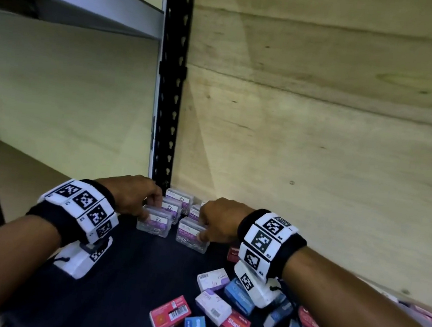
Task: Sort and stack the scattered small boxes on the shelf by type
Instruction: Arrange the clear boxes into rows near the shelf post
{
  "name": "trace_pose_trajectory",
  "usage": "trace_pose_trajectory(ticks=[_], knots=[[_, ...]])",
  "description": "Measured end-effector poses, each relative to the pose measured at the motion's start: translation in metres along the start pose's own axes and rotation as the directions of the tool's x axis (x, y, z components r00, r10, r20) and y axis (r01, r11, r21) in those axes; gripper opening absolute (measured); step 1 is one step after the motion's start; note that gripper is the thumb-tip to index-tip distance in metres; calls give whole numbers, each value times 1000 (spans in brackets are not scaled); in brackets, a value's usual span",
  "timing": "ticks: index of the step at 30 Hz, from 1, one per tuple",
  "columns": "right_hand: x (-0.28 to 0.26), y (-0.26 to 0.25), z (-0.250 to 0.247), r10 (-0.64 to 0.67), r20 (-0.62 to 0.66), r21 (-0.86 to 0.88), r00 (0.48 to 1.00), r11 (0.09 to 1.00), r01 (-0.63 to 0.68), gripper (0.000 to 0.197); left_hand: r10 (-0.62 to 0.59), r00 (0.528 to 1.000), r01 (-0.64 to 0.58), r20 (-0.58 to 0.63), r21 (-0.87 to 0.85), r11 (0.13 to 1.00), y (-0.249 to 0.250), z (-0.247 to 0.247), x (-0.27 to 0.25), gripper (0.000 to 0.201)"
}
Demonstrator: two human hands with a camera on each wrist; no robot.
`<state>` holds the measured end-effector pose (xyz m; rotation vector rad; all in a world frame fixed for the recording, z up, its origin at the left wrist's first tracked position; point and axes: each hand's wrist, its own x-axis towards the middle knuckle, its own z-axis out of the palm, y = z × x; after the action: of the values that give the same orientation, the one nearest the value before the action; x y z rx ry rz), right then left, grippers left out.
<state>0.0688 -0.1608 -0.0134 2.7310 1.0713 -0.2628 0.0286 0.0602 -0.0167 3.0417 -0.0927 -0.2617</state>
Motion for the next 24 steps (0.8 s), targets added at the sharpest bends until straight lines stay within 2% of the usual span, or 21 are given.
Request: trace_pose_trajectory(ticks=[3, 6, 10, 14, 19, 24], knots=[[-11, 6, -3, 13, -23, 36, 1000, 999, -12, 44, -18, 1000, 18, -15, 40, 999, 7, -8, -7, 37], [-31, 19, -8, 30, -23, 70, 999, 997, -29, 43, 18, 998, -14, -56, 80, 997, 25, -21, -11, 37], [-72, 52, -8, 113, 13, 74, 993, 991, -114, 44, 125, 990, -117, -67, 107, 987, 70, -36, -13, 33], [-123, 96, 2, 216, 70, 80, 974, 972, -221, 45, 250, 968, -245, -14, 160, 956, 130, -41, -7, 32], [-197, 156, 20, 387, 118, 77, 915, 915, -397, 44, 377, 924, -382, 61, 155, 911, 215, -33, 7, 37], [-260, 202, 44, 527, 190, 69, 829, 835, -547, 43, 469, 874, -486, 130, 185, 854, 296, -19, 19, 39]])
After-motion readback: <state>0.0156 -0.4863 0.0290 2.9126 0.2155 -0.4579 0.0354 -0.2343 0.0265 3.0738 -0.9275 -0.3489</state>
